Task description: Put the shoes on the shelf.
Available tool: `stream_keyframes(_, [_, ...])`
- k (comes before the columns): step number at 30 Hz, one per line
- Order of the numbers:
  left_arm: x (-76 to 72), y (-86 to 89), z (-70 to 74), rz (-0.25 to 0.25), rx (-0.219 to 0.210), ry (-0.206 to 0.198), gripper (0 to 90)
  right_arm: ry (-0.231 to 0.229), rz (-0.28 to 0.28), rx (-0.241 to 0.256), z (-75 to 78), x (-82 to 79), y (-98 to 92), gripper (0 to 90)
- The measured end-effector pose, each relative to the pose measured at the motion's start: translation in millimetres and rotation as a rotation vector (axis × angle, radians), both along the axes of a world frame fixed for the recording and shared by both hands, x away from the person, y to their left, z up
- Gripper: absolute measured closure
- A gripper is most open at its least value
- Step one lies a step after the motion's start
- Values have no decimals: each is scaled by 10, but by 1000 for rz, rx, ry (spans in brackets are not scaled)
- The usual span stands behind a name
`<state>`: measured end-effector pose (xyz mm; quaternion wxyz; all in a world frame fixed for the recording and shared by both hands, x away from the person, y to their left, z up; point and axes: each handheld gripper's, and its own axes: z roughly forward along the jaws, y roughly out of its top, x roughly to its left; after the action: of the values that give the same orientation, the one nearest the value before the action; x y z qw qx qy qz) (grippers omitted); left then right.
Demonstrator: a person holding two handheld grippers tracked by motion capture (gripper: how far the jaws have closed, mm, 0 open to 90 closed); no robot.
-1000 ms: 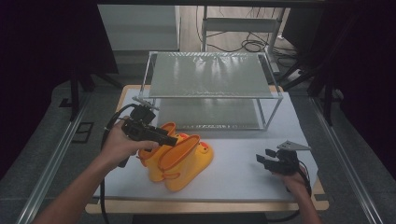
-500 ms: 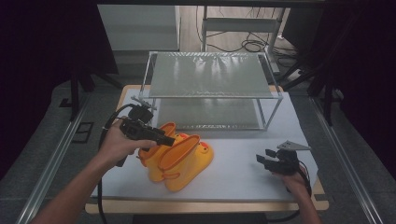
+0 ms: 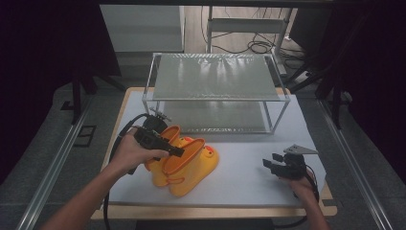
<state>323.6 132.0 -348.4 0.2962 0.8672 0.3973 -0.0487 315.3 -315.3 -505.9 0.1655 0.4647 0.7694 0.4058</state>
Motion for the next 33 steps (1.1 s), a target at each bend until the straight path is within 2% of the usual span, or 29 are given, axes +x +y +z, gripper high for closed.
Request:
stream_keyframes(4, [-6,-27,2,8,20,-7,525,2,-1,-5,0,2,-1,457])
stream_keyframes(6, [-11,-43,4,2,35,-14,596,-1,-2,-2,-1,1,2,457])
stream_keyframes(11, [-21,-68,2,-2,40,-25,756,2,-4,-5,4,-1,0,457])
stream_keyframes(14, [-21,-58,3,11,41,-43,813,2,-7,-8,-2,5,3,458])
stream_keyframes(16, [-17,-43,9,18,39,-48,817,3,-8,-9,-3,6,4,457])
stream_keyframes(19, [4,-14,10,23,-3,-38,819,4,-11,-6,0,6,-5,458])
stream_keyframes(24, [83,0,44,31,-47,-18,820,5,-27,3,2,12,-30,459])
stream_keyframes(28, [132,-14,99,19,-86,5,821,4,-36,8,5,15,-53,459])
stream_keyframes(33, [124,-82,220,-9,-133,19,821,6,-44,8,10,12,-75,460])
